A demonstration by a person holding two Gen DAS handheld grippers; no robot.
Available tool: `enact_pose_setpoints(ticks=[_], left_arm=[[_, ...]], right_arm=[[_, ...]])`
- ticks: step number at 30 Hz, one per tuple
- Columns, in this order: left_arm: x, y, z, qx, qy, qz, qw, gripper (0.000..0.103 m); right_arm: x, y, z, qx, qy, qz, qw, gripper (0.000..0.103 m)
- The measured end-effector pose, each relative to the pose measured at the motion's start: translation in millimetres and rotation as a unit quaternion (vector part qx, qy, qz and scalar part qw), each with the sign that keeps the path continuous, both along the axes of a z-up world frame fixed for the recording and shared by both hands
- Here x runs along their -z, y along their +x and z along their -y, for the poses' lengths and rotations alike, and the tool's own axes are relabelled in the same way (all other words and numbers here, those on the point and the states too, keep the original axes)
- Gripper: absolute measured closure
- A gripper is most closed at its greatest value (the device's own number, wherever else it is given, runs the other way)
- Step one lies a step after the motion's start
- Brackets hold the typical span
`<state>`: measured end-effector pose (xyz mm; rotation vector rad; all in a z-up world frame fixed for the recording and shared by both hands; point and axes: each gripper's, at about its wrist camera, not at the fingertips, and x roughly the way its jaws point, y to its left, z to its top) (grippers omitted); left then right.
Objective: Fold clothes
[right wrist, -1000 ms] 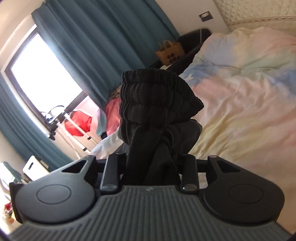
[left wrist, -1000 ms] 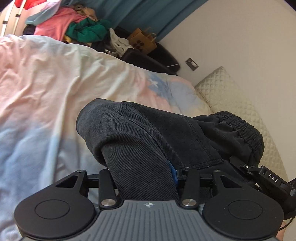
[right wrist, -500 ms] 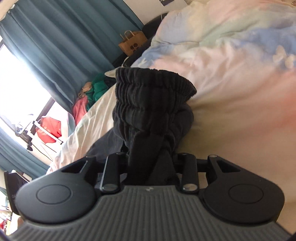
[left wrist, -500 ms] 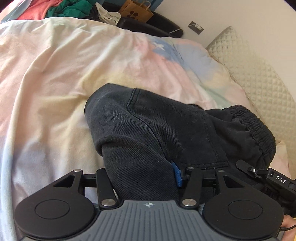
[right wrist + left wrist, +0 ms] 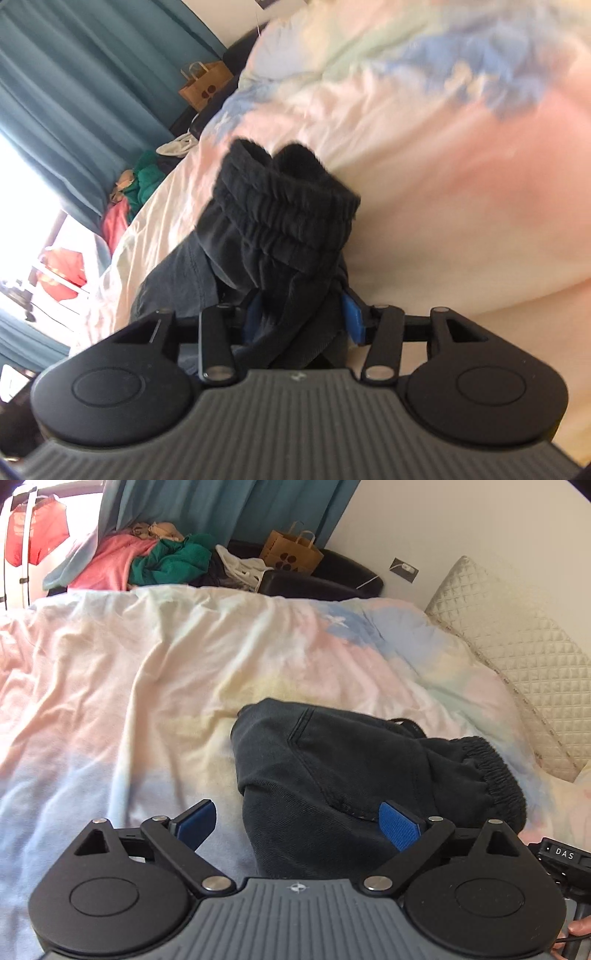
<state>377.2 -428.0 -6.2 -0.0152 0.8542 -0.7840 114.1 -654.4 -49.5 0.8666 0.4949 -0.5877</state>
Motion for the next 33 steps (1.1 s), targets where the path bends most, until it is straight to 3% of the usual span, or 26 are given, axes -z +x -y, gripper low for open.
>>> enact_pose_setpoints(ticks=[5,10,12,17,24,33], left_arm=[[-79,-44,-26,-0.001,-0.006,0.069,0.9976,0.001],[-146,-107,-60,0.006,-0.015,0.118,0.9929,0.0],[-171,-137,-77,0.01,-0.021,0.14,0.9899,0.0],[-214,-204,-122,0.008,-0.033,0.181,0.9829,0.0],[-215,-272,-191,-0.016,-0.02,0.222,0.9747,0.0],[-184,-332,-259,-0.048,-0.001,0.262,0.9638,0.0]], right_arm=[[-65,-27,-25,-0.031,-0.067,0.003,0.997,0.052],[-125,-56,-64,-0.068,-0.118,0.032,0.99,0.034],[-145,-68,-82,-0.082,-0.133,0.04,0.987,0.02],[-185,-98,-142,-0.115,-0.191,0.044,0.974,0.017],[-207,-137,-234,-0.15,-0.267,0.043,0.951,0.017],[-179,-166,-309,-0.144,-0.298,0.053,0.942,0.017]])
